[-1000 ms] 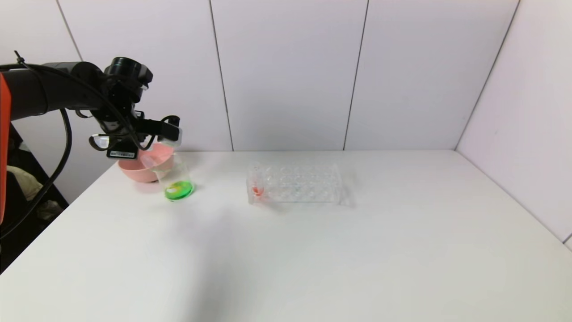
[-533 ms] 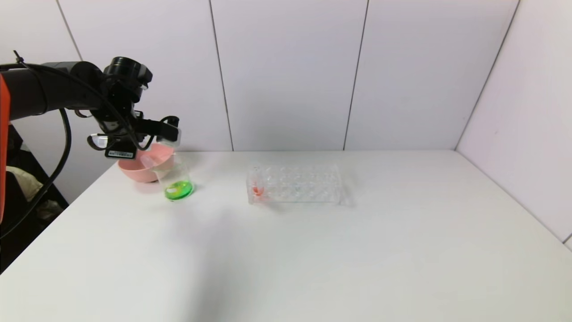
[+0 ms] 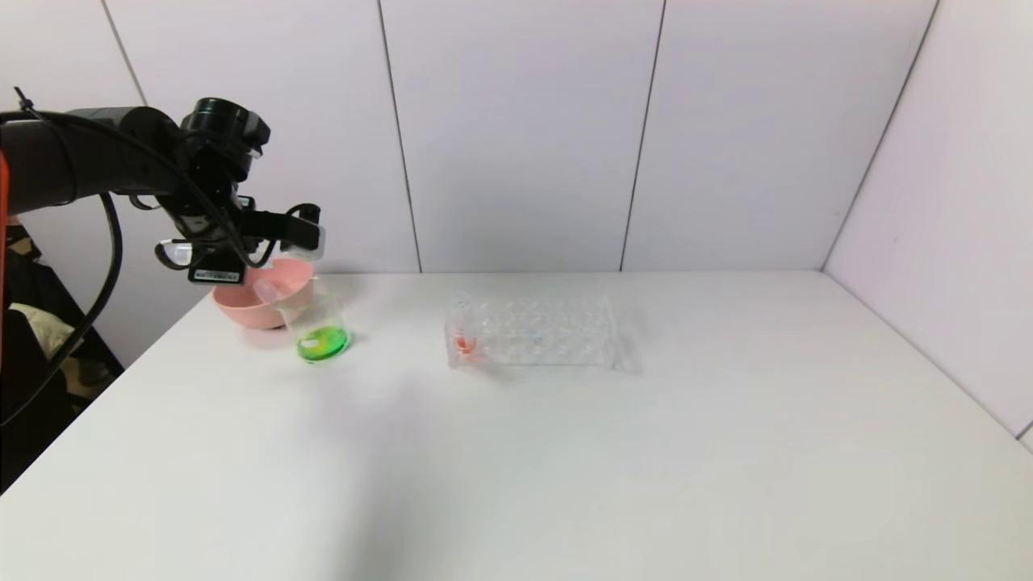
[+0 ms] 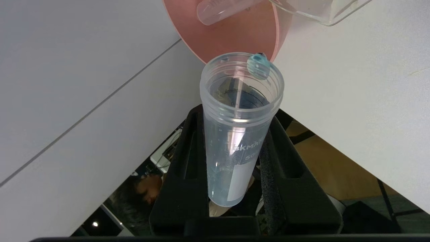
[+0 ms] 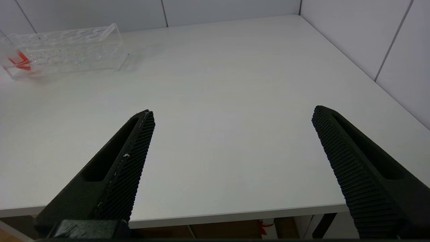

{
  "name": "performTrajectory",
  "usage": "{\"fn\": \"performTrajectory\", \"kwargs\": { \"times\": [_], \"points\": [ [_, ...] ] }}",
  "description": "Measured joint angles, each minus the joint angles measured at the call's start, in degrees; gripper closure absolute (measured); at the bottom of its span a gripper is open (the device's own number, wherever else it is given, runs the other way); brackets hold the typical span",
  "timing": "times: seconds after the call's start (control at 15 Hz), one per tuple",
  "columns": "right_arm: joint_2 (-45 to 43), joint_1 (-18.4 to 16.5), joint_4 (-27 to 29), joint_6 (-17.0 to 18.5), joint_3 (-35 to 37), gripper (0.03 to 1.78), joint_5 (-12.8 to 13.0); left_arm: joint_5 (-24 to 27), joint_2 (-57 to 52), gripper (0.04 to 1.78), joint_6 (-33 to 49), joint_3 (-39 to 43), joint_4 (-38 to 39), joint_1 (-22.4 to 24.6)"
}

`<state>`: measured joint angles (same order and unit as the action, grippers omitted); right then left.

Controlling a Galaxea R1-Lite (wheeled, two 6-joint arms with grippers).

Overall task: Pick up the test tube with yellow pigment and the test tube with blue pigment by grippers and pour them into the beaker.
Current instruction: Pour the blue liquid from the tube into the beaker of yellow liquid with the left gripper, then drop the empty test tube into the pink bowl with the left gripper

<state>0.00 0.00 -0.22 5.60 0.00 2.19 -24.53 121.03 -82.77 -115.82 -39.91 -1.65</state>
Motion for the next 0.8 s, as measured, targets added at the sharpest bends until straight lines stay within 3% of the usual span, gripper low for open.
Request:
{"fn": "performTrajectory", "kwargs": {
  "times": [0.2, 0.4, 0.53, 0.8],
  "points": [
    [0.0, 0.0, 0.0, 0.0, 0.0, 0.10, 0.0, 6.8, -1.5, 1.37, 11.4, 0.0, 0.0, 1.6],
    [0.0, 0.0, 0.0, 0.0, 0.0, 0.10, 0.0, 21.0, -3.2, 1.37, 27.5, 0.2, 2.0, 5.3],
    [0.0, 0.0, 0.0, 0.0, 0.0, 0.10, 0.0, 27.4, -3.8, 1.37, 37.3, 0.7, 6.5, 6.8],
    [0.0, 0.0, 0.0, 0.0, 0.0, 0.10, 0.0, 29.6, -4.4, 1.37, 59.4, 1.5, 14.1, 7.5]
  ]
}}
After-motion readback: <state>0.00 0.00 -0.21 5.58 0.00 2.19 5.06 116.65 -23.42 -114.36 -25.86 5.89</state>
